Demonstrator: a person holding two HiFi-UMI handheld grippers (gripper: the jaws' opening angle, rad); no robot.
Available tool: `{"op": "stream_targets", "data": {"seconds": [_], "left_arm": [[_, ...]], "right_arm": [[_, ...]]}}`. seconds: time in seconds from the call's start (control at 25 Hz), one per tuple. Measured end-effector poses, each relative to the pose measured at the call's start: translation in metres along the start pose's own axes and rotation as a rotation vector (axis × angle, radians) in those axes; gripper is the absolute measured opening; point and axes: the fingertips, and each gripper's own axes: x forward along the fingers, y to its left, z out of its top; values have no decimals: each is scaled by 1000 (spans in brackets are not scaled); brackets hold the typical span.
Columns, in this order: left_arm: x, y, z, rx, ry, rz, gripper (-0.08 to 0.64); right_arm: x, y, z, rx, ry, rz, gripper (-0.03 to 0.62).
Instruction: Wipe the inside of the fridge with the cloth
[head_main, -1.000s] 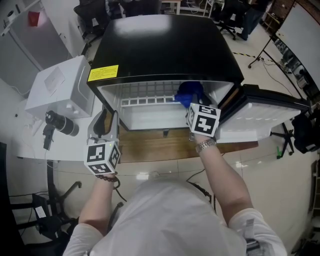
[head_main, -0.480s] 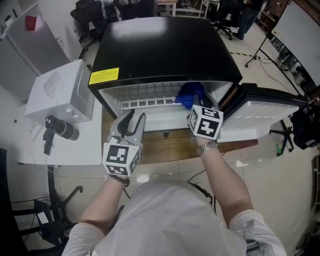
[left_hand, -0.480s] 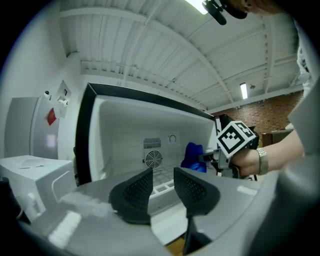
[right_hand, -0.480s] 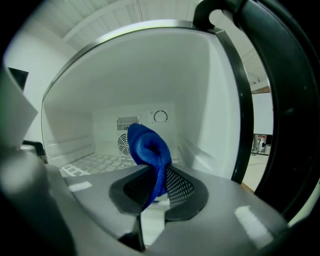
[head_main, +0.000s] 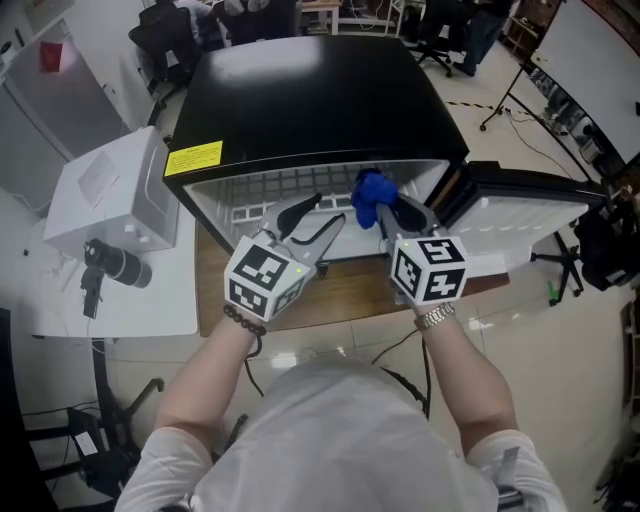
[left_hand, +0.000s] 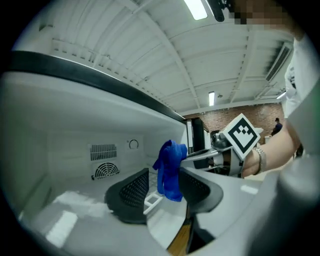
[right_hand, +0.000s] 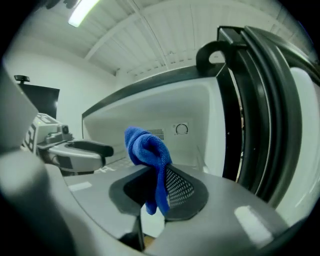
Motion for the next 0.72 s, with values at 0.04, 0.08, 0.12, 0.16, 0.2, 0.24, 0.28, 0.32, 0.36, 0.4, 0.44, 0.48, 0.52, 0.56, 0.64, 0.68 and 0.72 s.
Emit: {"op": "stream_targets", "data": {"seconds": [0.04, 0.08, 0.12, 0.16, 0.2, 0.24, 0.28, 0.32, 0.36, 0.4, 0.44, 0.48, 0.52, 0.56, 0.64, 0.68, 0.72], "left_arm": [[5, -6, 4, 1, -3, -30, 187], [10, -12, 6, 1, -6, -56, 200], [14, -18, 8, 4, -7, -78, 202], [17, -23, 9, 9, -6, -96, 206], [20, -28, 10, 15, -4, -111, 213], [22, -33, 11, 22, -2, -125, 215], [25, -38, 12, 29, 2, -139, 221], [27, -44, 13, 35, 5, -153, 222], [28, -50, 13, 42, 9, -168, 225], [29, -56, 13, 50, 13, -184, 227], [29, -61, 13, 57, 16, -200, 227], [29, -66, 13, 63, 18, -216, 227], [29, -71, 13, 69, 17, -228, 227], [29, -75, 14, 72, 15, -238, 227], [29, -84, 16, 76, 7, -255, 227], [28, -89, 17, 77, 3, -263, 227], [27, -94, 18, 78, 0, -273, 225]], "right_arm": [[-5, 4, 1, -10, 1, 39, 57], [-10, 8, 1, -21, 3, 79, 57], [-14, 12, 2, -32, 5, 119, 57], [-19, 15, 2, -42, 6, 157, 57], [-24, 19, 2, -51, 5, 193, 57], [-29, 21, 2, -58, 5, 227, 57], [-34, 23, 2, -64, 5, 260, 57], [-38, 24, 2, -67, 7, 292, 57], [-43, 26, 2, -69, 7, 324, 57], [-46, 27, 2, -70, 7, 356, 57], [-50, 30, 2, -72, 5, 388, 57], [-53, 32, 2, -75, 5, 419, 57], [-56, 33, 3, -79, 6, 450, 57], [-59, 34, 3, -79, 10, 481, 57], [-67, 34, 3, -73, 22, 548, 57], [-71, 34, 3, -72, 27, 580, 57], [-75, 35, 2, -74, 30, 611, 57]]}}
